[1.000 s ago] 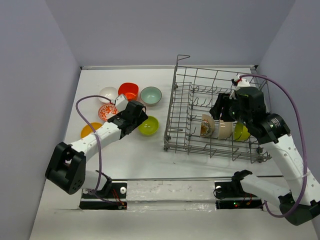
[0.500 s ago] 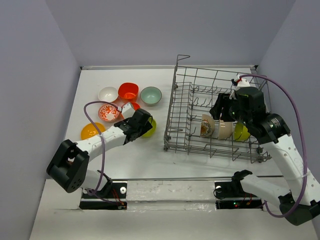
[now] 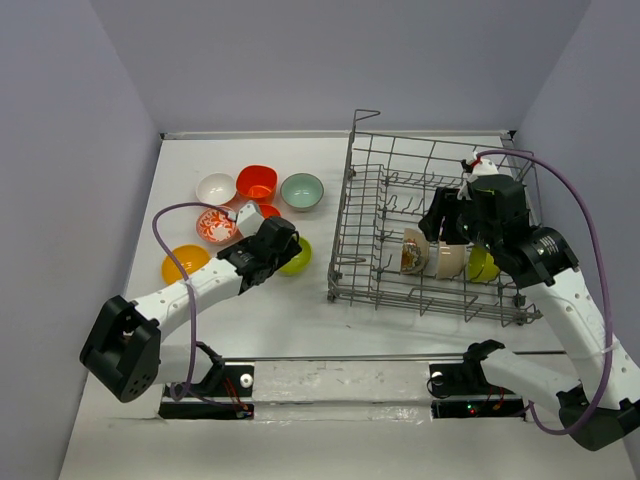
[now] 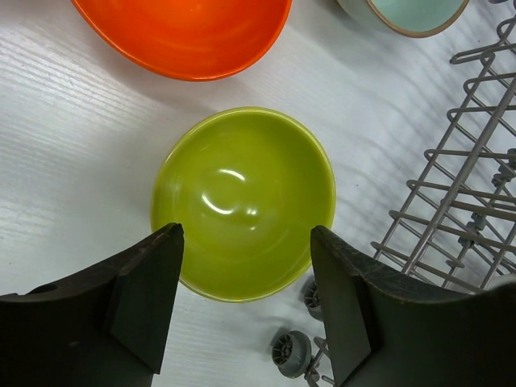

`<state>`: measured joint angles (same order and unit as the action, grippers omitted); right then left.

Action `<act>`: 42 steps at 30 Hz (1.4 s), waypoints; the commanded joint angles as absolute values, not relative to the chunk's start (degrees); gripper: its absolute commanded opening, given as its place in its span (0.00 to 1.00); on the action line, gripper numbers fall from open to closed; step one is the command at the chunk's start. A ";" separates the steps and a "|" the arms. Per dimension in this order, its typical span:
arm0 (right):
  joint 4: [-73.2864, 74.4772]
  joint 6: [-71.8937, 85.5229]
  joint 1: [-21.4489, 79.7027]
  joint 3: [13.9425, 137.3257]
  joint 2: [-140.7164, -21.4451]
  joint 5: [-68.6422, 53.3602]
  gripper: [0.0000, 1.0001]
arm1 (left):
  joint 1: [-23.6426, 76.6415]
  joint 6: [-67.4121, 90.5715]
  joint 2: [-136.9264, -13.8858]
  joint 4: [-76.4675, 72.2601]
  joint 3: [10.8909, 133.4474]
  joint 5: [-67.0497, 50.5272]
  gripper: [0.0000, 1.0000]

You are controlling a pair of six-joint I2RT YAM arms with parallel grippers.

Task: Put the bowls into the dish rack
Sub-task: Pick up the bowl from the corner of the board.

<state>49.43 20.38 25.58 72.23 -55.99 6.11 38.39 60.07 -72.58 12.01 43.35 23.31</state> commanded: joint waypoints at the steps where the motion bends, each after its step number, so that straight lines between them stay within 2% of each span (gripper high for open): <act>1: 47.29 19.51 25.93 72.25 -55.90 6.68 0.62 | 38.85 59.68 -71.28 14.41 45.00 26.63 0.73; 18: 47.11 19.42 25.93 71.54 -55.90 6.68 0.62 | 38.85 62.75 -69.96 14.33 40.70 25.84 0.73; 29: 47.11 19.42 25.93 71.28 -55.63 6.77 0.62 | 38.85 63.19 -75.49 9.67 38.15 24.61 0.65; 32: 47.20 19.34 25.93 71.28 -55.72 6.68 0.62 | 38.85 63.11 -76.46 8.27 37.62 24.61 0.54; 33: 47.11 19.34 25.93 71.19 -55.72 6.68 0.62 | 38.85 63.02 -76.81 7.91 37.79 24.61 0.41; 36: 47.20 19.25 25.93 71.10 -55.81 6.77 0.62 | 38.76 62.93 -78.22 7.73 38.23 24.61 0.14; 37: 47.20 19.34 25.93 71.19 -55.90 6.68 0.62 | 38.76 62.84 -78.57 7.73 38.49 24.61 0.00; 42: 47.37 19.07 25.93 71.63 -56.07 6.94 0.62 | 38.85 62.49 -75.42 9.48 39.20 25.05 0.00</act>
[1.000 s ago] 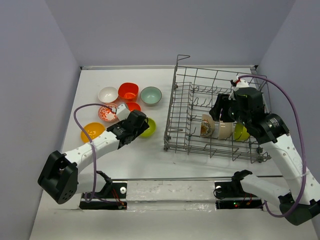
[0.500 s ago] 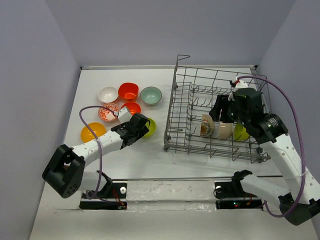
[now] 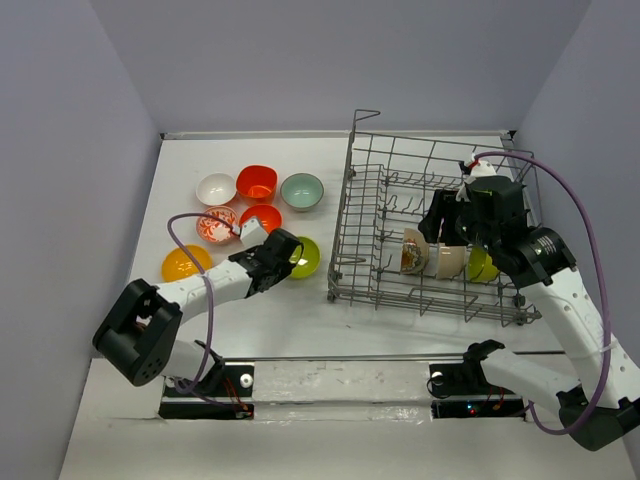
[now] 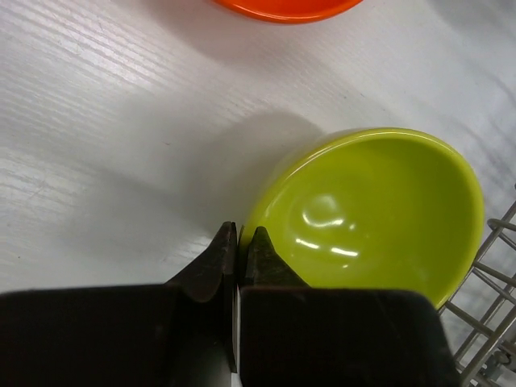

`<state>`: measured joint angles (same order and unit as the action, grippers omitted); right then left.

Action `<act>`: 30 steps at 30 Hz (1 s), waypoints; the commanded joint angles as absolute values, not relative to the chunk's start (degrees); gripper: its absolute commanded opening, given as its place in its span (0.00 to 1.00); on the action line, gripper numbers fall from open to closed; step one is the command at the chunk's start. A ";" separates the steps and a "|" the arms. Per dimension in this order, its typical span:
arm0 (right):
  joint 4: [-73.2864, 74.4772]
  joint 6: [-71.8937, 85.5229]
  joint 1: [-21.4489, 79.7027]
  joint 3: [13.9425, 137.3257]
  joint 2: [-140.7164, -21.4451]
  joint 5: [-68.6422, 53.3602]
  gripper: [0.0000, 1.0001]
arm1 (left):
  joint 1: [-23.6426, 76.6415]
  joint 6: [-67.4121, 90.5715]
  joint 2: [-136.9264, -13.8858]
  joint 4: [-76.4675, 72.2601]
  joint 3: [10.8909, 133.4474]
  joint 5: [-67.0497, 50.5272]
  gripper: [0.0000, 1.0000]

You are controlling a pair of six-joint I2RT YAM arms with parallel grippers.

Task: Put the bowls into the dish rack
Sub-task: Pick up the bowl from the corner of the board, then pass from the left arm to the right

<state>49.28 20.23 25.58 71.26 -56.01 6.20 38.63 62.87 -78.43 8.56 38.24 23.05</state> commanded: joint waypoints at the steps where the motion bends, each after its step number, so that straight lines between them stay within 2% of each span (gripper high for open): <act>1: 47.63 18.99 26.45 72.07 -56.34 6.94 0.61 | 38.85 62.14 -73.15 10.19 39.90 25.31 0.00; 9: 49.22 18.90 26.46 78.74 -61.42 4.75 0.62 | 38.85 59.16 -61.62 19.59 48.24 30.49 0.00; 13: 50.45 18.98 26.46 84.28 -64.59 3.34 0.62 | 38.93 54.69 -61.87 22.93 61.56 32.43 0.00; 18: 52.20 18.81 26.46 91.66 -67.85 5.01 0.61 | 39.55 47.56 -72.05 27.77 80.21 32.43 0.00; 22: 53.79 18.90 26.46 97.98 -69.52 8.07 0.61 | 43.84 42.64 -83.11 33.48 98.47 33.22 0.00; 30: 55.63 18.99 26.46 103.36 -69.18 14.58 0.60 | 52.98 40.61 -98.42 41.56 120.38 35.68 0.00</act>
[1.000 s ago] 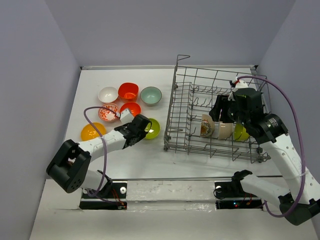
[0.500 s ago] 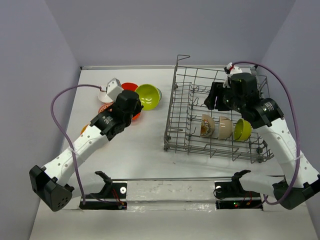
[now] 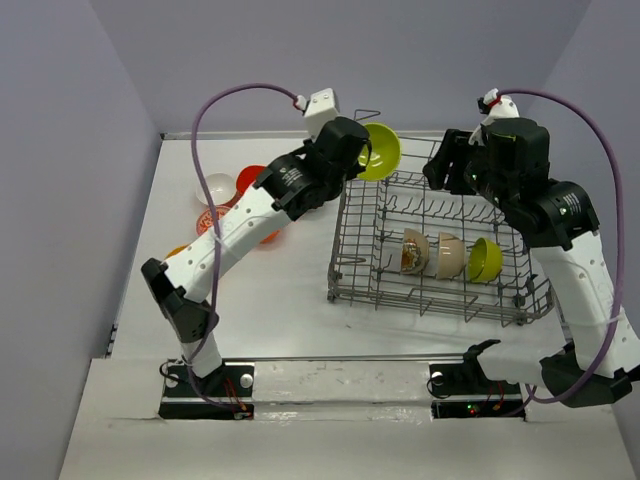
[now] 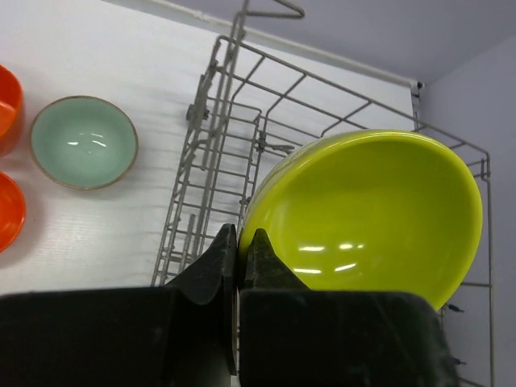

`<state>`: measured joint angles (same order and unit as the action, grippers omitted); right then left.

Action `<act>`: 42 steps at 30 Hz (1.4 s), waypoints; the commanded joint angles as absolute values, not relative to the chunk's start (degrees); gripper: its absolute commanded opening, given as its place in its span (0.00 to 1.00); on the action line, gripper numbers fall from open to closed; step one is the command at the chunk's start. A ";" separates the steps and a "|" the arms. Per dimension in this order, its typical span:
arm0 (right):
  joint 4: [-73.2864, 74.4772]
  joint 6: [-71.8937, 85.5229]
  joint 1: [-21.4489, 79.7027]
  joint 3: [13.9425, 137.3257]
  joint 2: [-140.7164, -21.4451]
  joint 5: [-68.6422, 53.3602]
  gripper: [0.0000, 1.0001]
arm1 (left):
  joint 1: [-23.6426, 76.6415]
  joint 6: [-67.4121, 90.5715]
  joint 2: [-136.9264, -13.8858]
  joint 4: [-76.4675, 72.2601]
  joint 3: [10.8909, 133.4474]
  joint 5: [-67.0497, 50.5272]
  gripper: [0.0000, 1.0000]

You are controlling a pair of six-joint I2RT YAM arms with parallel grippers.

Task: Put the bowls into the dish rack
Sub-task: Pass from the left arm to the right

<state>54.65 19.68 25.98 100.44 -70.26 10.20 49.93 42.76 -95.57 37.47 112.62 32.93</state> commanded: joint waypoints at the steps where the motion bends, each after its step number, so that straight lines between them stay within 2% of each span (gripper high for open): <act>1: 55.81 18.98 26.46 103.45 -68.82 15.37 0.60 | 53.52 40.61 -99.39 42.01 121.54 35.86 0.00; 12: 56.16 18.46 26.46 100.55 -67.76 20.56 0.59 | 59.15 38.58 -106.08 40.52 128.76 36.39 0.00; 31: 54.84 18.37 26.46 99.32 -72.25 23.99 0.57 | 64.25 37.27 -107.40 36.65 128.23 34.37 0.00; 37: 55.19 18.46 26.46 98.62 -71.81 24.70 0.37 | 64.69 36.83 -108.11 35.86 128.85 34.19 0.00; 40: 55.20 18.37 26.46 97.83 -71.37 25.14 0.21 | 64.69 36.56 -108.46 34.98 128.85 33.84 0.00; 42: 55.02 18.28 26.46 97.13 -71.02 25.14 0.17 | 64.69 36.13 -108.46 34.28 128.85 33.58 0.00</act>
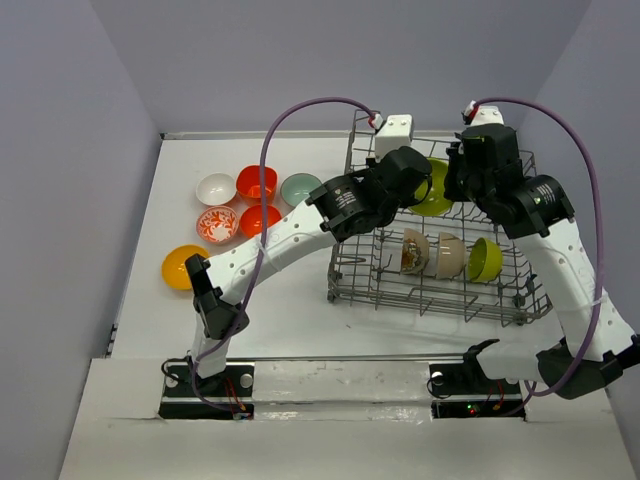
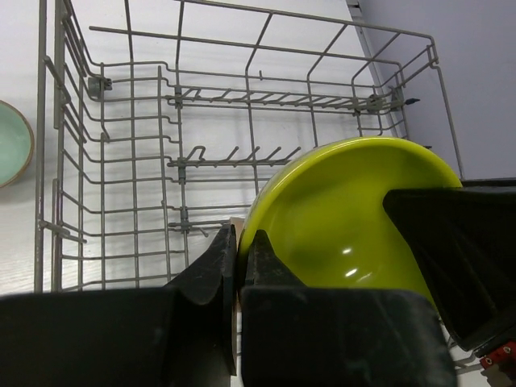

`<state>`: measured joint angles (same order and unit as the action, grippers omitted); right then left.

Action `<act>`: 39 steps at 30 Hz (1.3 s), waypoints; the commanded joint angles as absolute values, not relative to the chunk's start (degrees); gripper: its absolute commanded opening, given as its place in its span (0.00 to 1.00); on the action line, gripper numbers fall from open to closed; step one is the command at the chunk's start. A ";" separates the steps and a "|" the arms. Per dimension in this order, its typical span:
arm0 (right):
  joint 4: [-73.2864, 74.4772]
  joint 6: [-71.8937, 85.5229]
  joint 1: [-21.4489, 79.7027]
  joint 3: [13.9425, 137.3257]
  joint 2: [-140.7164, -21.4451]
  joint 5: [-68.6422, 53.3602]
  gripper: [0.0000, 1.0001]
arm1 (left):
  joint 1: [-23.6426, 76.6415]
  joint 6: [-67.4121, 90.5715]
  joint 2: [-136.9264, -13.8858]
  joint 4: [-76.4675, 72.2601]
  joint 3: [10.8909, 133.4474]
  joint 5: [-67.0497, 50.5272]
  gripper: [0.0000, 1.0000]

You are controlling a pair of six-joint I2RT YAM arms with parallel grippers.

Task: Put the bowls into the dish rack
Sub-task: Pass from the left arm to the right

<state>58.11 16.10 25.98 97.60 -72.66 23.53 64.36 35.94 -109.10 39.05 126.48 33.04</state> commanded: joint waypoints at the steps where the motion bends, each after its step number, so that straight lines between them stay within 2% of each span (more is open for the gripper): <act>1: 55.02 18.19 26.46 96.86 -70.93 25.22 0.17 | 64.77 35.95 -108.54 34.19 128.85 33.57 0.00; 4: 54.84 18.02 26.46 95.54 -70.40 25.84 0.17 | 64.78 35.51 -108.28 33.31 128.67 33.57 0.00; 12: 55.55 17.93 26.46 94.66 -69.61 25.84 0.31 | 64.78 33.40 -108.37 31.03 128.76 33.66 0.00; 23: 55.55 17.84 26.46 93.08 -69.26 26.37 0.32 | 64.78 33.13 -108.11 29.88 128.67 33.14 0.00; 26: 55.37 17.75 26.46 92.99 -69.26 26.63 0.24 | 64.86 32.43 -107.58 28.48 128.06 31.73 0.00; 28: 55.20 17.75 26.46 93.16 -69.17 27.15 0.12 | 64.86 31.99 -107.14 27.16 127.44 30.59 0.00; 29: 55.11 17.58 26.46 93.16 -69.00 27.42 0.03 | 64.86 31.30 -106.88 26.55 126.66 30.06 0.00; 31: 54.93 17.58 26.46 93.16 -68.64 29.00 0.01 | 64.86 30.68 -106.44 25.49 126.13 28.57 0.00; 32: 54.84 17.40 26.46 93.16 -68.21 30.05 0.01 | 64.78 30.15 -106.09 25.23 125.60 28.04 0.04; 33: 54.84 17.32 26.46 93.08 -67.94 30.49 0.01 | 64.86 29.80 -105.82 25.05 125.25 26.99 0.13; 35: 54.67 17.23 26.46 92.73 -67.41 32.16 0.01 | 64.78 29.27 -105.03 24.79 123.76 26.28 0.39; 36: 54.58 17.14 26.46 92.46 -66.63 32.60 0.01 | 64.95 28.66 -104.07 24.79 123.05 26.37 0.47; 37: 54.58 17.05 26.46 92.37 -66.27 33.22 0.01 | 65.04 28.48 -103.45 24.87 122.26 26.45 0.62; 39: 54.58 16.96 26.46 91.59 -65.57 34.71 0.01 | 65.04 28.30 -101.00 25.13 119.72 26.98 0.73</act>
